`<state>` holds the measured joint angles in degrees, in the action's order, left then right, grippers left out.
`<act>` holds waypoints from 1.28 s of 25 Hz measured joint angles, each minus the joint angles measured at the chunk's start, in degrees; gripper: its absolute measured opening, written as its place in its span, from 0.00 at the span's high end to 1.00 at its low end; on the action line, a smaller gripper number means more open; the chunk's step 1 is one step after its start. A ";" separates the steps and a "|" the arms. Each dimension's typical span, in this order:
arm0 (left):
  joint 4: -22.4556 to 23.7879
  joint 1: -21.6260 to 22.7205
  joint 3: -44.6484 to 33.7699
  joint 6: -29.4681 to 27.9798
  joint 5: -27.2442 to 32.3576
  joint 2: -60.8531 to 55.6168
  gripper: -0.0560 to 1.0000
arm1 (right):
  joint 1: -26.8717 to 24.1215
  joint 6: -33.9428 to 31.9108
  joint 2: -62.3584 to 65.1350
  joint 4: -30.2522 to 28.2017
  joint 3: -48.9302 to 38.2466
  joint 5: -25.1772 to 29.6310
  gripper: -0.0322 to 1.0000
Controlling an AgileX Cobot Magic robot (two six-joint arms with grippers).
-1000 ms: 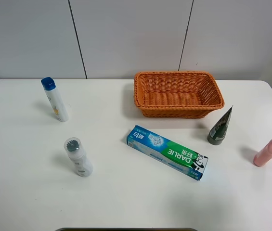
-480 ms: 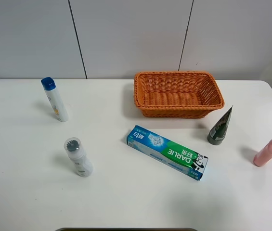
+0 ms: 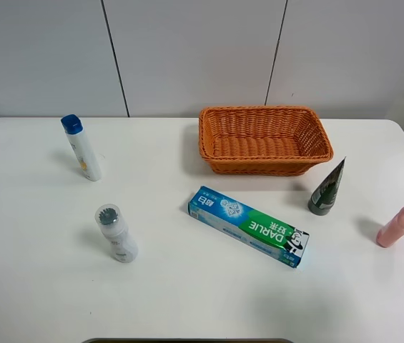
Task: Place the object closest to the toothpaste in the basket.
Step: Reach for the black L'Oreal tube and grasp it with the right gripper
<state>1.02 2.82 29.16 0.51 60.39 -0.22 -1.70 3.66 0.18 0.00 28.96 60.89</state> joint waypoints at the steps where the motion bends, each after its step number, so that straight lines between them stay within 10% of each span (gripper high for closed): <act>1: 0.00 0.00 0.00 0.00 0.00 0.00 0.06 | 0.00 0.00 -0.09 0.55 0.27 0.00 0.01; 32: 0.00 0.00 0.00 0.00 0.00 0.00 0.06 | 0.00 -13.45 -51.02 5.02 23.73 -9.36 0.01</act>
<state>1.02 2.82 29.16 0.51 60.39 -0.22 -1.70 -9.80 -50.84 5.02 52.69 51.53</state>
